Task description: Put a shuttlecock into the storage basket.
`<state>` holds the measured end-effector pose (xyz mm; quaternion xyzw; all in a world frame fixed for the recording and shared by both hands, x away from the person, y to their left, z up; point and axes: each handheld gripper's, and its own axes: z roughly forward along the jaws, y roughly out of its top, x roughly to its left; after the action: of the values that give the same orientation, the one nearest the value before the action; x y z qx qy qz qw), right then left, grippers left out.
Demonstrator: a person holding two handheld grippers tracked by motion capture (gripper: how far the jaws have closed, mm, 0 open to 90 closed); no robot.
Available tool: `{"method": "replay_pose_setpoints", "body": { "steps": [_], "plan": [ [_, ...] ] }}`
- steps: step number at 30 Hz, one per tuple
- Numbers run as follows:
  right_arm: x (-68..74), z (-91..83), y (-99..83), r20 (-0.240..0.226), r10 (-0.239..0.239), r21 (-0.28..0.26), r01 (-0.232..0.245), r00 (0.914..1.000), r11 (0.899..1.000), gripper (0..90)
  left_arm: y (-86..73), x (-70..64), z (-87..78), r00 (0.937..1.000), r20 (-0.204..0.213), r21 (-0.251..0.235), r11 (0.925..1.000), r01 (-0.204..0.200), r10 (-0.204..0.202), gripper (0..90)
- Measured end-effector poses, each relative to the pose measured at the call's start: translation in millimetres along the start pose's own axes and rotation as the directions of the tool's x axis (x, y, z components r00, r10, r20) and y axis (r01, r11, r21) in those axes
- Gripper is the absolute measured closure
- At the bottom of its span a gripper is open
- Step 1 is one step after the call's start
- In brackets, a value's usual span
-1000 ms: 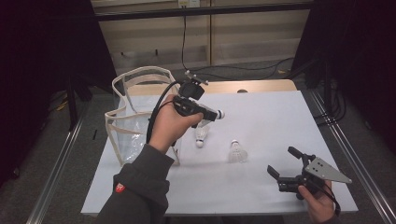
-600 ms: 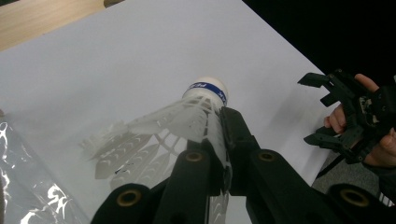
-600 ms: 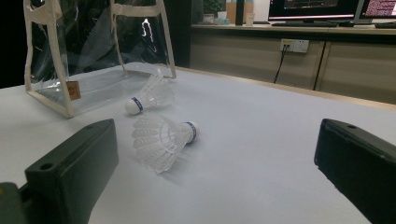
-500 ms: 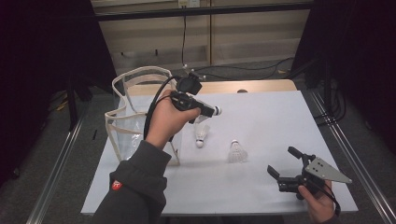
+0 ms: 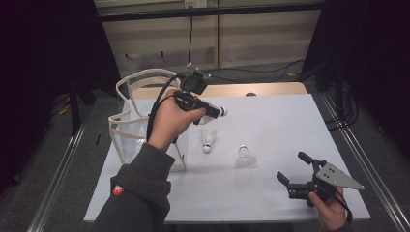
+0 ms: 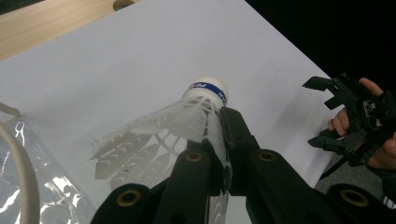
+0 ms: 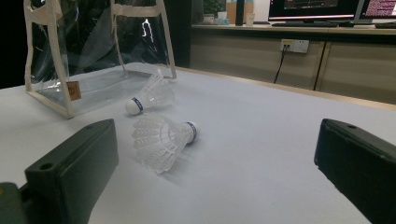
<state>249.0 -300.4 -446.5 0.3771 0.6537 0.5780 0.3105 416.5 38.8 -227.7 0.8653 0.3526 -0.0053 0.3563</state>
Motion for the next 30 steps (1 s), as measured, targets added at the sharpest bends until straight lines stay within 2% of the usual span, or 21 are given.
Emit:
{"method": "replay_pose_setpoints", "body": {
  "steps": [30],
  "plan": [
    [0.0, -0.1, 0.3, 0.001, 0.0, -0.004, 0.0, 1.0, 1.0, 0.0, 11.6, 7.6, -12.5, 0.9995, -0.025, 0.0, 0.9998, 0.017, -0.017, 89.0]
  ]
}}
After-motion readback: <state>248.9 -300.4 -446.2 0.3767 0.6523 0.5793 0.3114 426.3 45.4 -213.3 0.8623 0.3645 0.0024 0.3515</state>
